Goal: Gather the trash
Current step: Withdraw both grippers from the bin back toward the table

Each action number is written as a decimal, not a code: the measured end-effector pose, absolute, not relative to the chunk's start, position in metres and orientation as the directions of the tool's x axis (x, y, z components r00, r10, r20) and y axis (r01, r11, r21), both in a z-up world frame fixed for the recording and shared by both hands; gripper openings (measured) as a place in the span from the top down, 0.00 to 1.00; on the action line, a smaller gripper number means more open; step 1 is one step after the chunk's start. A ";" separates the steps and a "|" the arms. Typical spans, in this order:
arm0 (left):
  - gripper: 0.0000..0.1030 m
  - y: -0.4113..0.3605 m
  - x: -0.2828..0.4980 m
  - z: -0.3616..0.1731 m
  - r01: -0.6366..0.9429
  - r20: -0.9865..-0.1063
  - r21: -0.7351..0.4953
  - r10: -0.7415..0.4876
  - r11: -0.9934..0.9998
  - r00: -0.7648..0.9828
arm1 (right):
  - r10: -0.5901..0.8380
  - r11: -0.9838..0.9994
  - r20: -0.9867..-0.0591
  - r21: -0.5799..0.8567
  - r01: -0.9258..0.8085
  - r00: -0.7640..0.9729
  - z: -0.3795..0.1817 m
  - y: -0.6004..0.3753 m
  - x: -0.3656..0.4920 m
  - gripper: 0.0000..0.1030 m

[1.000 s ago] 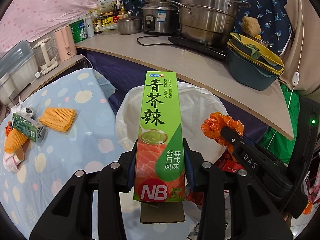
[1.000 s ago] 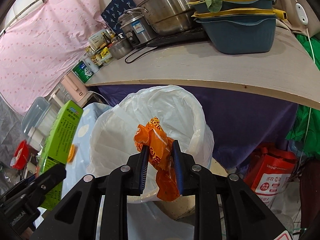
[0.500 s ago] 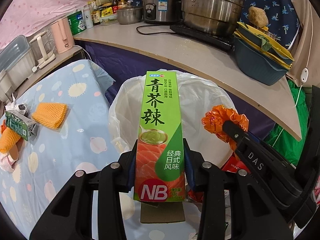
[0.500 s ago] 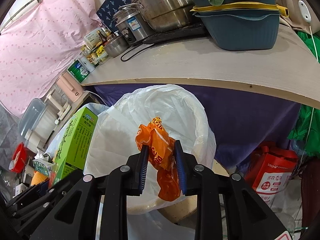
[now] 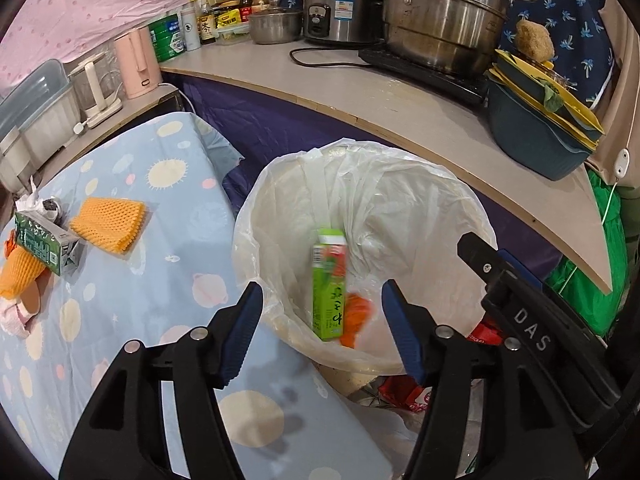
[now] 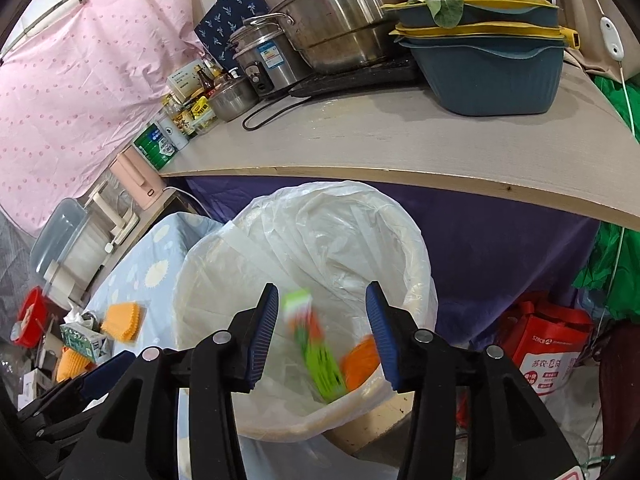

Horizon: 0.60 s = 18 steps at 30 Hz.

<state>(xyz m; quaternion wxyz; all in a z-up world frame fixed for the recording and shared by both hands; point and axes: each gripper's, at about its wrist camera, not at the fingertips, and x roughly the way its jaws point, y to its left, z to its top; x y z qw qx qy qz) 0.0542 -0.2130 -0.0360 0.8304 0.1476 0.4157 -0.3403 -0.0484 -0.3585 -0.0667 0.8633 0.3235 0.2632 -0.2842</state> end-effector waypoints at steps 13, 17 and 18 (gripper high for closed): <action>0.42 -0.192 0.061 -0.029 0.664 -0.781 -0.073 -0.457 0.744 0.426 | -0.334 0.650 -0.625 0.389 0.653 0.705 -0.053 -0.342 -0.047 0.55; 0.35 -0.171 0.068 -0.027 0.639 -0.771 -0.084 -0.456 0.764 0.445 | -0.348 0.646 -0.624 0.381 0.662 0.699 -0.050 -0.338 -0.049 0.52; 0.35 -0.166 0.070 -0.026 0.633 -0.769 -0.083 -0.453 0.770 0.450 | -0.351 0.645 -0.626 0.377 0.664 0.697 -0.050 -0.337 -0.050 0.52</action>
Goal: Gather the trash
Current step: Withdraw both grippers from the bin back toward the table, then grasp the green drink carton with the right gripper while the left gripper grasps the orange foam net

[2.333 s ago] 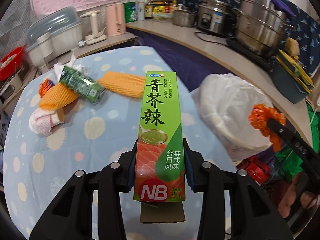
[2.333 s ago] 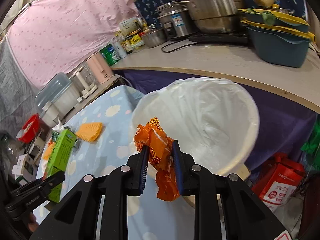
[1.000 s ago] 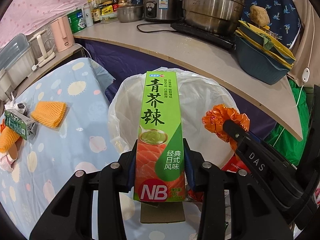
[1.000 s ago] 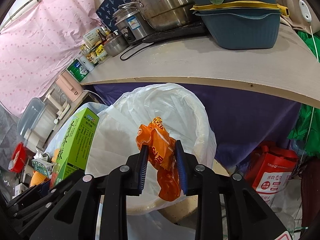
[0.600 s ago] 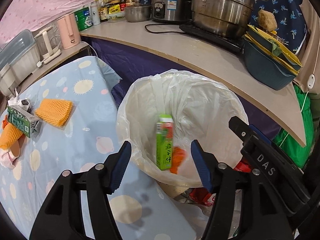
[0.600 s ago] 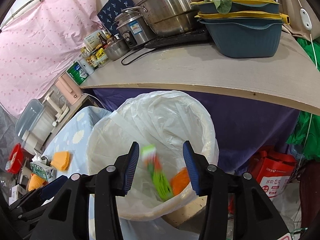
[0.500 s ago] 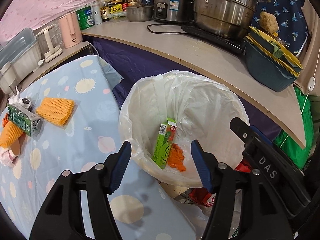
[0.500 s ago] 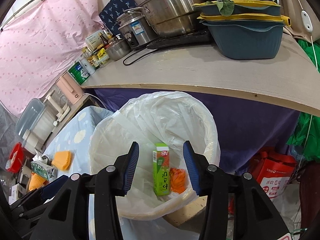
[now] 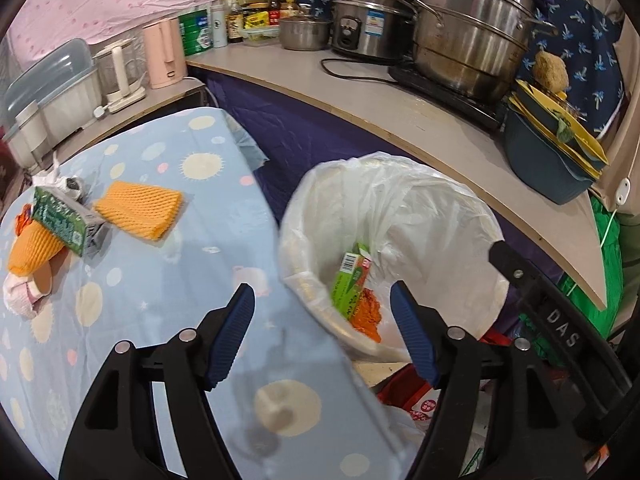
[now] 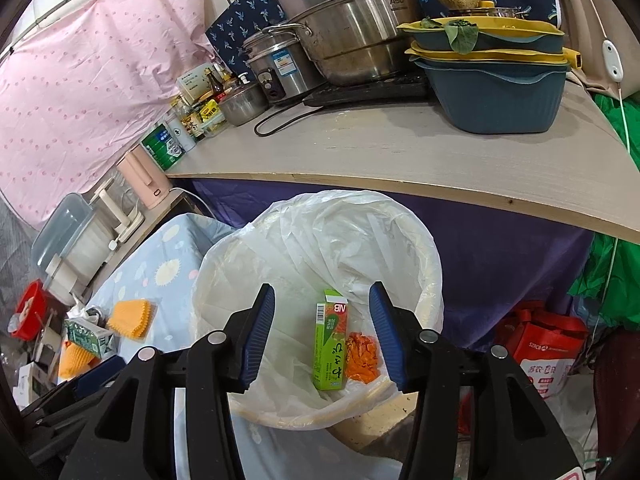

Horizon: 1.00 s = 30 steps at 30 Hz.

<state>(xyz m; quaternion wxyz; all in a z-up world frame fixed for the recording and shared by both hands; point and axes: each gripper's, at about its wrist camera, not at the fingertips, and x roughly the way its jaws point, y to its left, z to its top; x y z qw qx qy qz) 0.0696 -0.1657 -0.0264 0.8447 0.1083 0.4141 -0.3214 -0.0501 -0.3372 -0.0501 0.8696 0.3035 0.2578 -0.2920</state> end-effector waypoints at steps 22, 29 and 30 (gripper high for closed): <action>0.19 0.002 0.143 -0.048 0.317 -0.774 -0.094 -0.269 0.944 0.573 | -0.168 0.821 -0.670 0.311 0.479 0.723 -0.057 -0.225 0.039 0.47; 0.14 0.073 0.174 -0.054 0.177 -0.773 -0.121 -0.205 0.977 0.600 | -0.072 0.876 -0.691 0.301 0.377 0.719 -0.066 -0.173 0.088 0.47; 0.13 0.080 0.176 -0.055 0.163 -0.772 -0.124 -0.199 0.979 0.603 | -0.062 0.882 -0.692 0.299 0.363 0.719 -0.067 -0.166 0.094 0.47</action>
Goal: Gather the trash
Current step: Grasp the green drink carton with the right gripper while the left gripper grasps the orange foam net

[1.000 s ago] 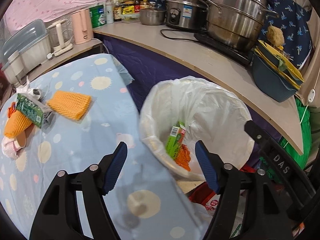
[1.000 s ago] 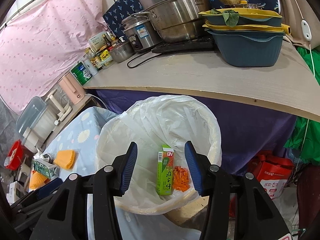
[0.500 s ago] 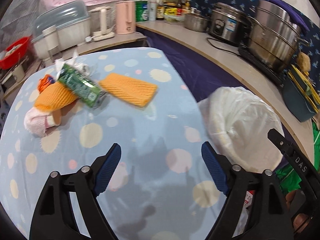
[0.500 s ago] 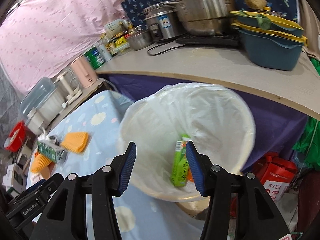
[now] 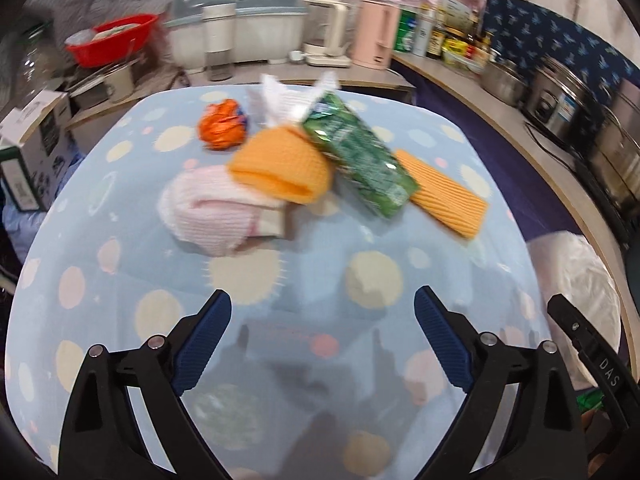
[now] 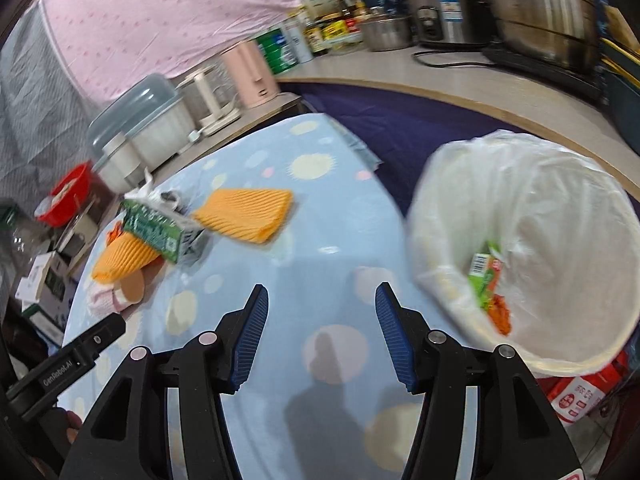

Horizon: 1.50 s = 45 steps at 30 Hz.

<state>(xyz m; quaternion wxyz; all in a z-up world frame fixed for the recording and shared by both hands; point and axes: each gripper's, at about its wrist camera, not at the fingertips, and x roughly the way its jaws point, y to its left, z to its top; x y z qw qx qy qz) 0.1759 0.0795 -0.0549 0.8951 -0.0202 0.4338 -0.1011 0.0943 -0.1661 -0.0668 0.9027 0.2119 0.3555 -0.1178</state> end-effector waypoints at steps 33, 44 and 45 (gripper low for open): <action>0.10 0.133 0.279 -0.059 0.068 -0.776 -0.265 -0.254 0.962 0.577 | 0.001 0.997 -0.697 0.058 0.055 0.717 -0.091 -0.047 0.279 0.32; 0.15 0.120 0.285 -0.057 0.108 -0.763 -0.226 -0.245 0.968 0.599 | 0.078 0.982 -0.656 0.180 0.055 0.751 -0.071 -0.068 0.248 0.45; 0.15 0.119 0.283 -0.057 0.115 -0.764 -0.229 -0.251 0.967 0.594 | 0.085 0.980 -0.653 0.192 0.056 0.753 -0.068 -0.071 0.243 0.46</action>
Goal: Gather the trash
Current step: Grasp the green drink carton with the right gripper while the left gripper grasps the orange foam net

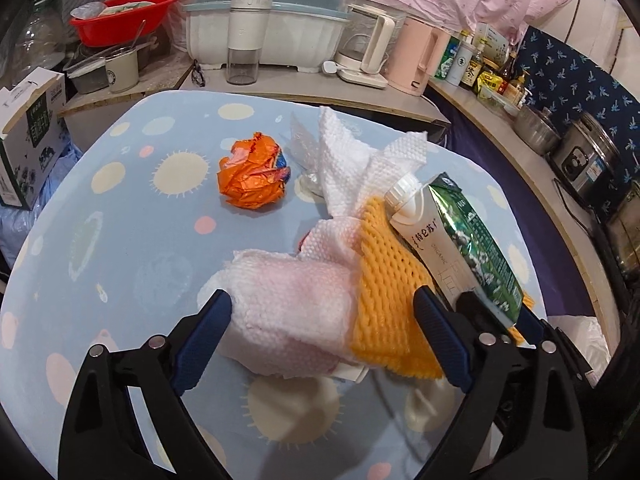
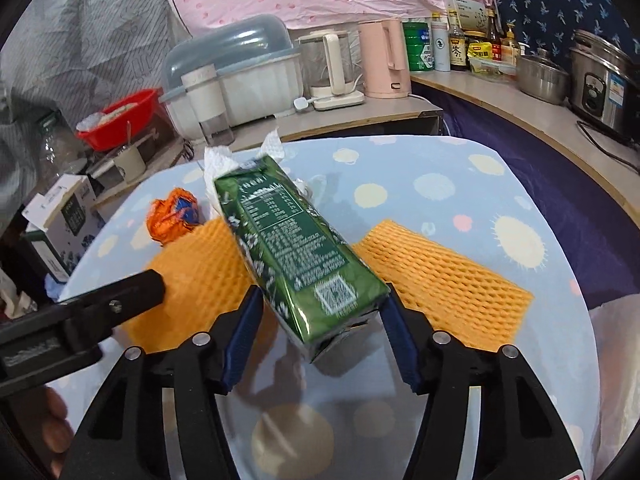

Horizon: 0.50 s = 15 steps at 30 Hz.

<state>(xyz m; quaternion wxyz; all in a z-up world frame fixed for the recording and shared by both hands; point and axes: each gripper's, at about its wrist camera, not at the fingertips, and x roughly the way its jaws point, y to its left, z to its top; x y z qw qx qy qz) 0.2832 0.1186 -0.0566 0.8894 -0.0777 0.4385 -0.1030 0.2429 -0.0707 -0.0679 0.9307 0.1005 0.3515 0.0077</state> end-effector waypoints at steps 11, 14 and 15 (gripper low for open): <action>0.15 0.105 0.239 -0.061 0.192 -0.784 -0.250 -0.315 0.949 0.534 | 0.067 0.958 -0.682 0.249 0.145 0.729 -0.073 -0.100 0.151 0.50; 0.15 0.101 0.229 -0.064 0.203 -0.792 -0.258 -0.327 0.945 0.516 | 0.052 0.949 -0.708 0.254 0.184 0.705 -0.083 -0.110 0.127 0.50; 0.15 0.098 0.226 -0.066 0.206 -0.796 -0.255 -0.326 0.945 0.510 | 0.050 0.948 -0.713 0.255 0.193 0.699 -0.086 -0.113 0.122 0.50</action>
